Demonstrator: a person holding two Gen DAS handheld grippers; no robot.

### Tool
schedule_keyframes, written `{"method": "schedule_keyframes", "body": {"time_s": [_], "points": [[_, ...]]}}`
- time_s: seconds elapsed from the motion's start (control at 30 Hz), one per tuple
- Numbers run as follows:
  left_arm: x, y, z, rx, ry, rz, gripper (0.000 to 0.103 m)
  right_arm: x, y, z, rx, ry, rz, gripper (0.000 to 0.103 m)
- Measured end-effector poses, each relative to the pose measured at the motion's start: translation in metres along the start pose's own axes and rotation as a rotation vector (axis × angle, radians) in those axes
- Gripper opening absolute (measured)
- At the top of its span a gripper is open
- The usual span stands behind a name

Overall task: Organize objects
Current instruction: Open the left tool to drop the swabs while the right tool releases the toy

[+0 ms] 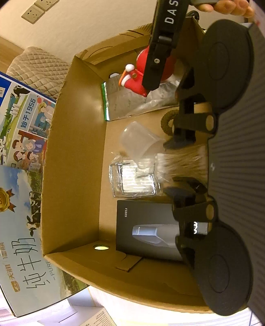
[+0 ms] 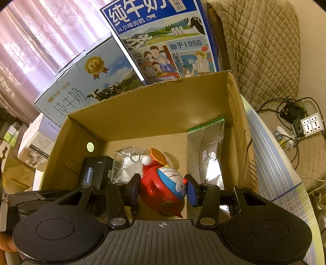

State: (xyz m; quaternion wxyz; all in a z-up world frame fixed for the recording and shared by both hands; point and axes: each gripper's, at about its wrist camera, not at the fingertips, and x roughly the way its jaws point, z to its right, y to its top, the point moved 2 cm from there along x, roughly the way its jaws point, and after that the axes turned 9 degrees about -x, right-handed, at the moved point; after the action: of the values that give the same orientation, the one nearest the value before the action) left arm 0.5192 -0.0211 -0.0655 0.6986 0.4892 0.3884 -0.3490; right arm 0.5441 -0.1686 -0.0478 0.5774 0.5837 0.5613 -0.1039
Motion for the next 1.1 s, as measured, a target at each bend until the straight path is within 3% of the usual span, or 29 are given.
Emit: {"method": "schedule_keyframes", "body": {"time_s": [0.8,0.97,1.1], "points": [[-0.012,0.004,-0.008,0.063,0.088,0.086,0.071,0.011,0.005,0.001,-0.018,-0.023,0.008,0.043],[-0.016,0.004,-0.01,0.068,0.087,0.094,0.077,0.003,0.011,-0.004,-0.059,-0.027,0.037,0.055],[-0.019,0.002,-0.011,0.073,0.089,0.101,0.081,-0.004,0.01,-0.007,-0.073,-0.019,0.052,0.057]]}}
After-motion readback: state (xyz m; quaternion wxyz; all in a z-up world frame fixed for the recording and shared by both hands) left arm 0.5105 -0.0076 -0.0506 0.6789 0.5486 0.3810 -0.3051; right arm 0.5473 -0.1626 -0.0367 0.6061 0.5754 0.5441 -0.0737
